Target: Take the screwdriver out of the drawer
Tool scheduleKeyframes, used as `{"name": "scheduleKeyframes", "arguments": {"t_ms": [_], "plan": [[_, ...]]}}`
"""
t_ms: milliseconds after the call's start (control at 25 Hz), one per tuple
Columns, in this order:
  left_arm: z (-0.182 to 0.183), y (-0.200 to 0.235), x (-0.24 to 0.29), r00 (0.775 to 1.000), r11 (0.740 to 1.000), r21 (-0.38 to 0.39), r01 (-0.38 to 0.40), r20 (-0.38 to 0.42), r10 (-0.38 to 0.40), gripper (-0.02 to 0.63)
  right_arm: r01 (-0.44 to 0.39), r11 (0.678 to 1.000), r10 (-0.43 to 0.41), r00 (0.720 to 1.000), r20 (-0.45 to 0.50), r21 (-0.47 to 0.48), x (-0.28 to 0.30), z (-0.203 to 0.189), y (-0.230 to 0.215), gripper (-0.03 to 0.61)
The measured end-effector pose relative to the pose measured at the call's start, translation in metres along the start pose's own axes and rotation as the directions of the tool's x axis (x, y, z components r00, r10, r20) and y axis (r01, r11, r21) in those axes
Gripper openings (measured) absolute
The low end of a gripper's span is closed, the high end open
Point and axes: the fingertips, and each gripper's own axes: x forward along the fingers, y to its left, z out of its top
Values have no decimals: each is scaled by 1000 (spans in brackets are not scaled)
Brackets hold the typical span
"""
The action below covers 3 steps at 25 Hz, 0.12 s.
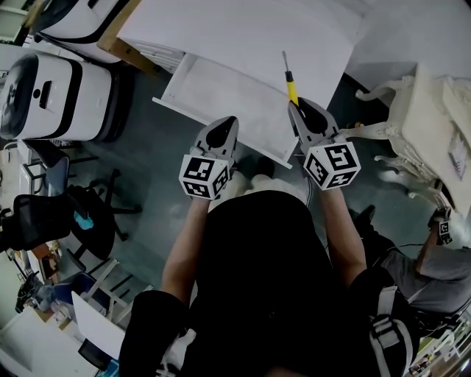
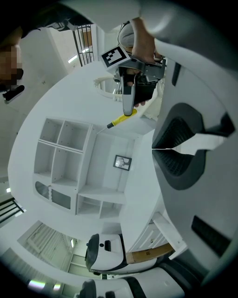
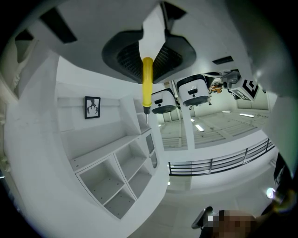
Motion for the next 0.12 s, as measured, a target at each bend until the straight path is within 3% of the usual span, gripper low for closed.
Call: {"name": "scheduleKeyframes", "arguments": {"t_ms": [120], "plan": [[1,2,0,1000,1000,0,1,2,-1,25,-2,1000,2,1000,-3,-3,2,0,1,81]]}}
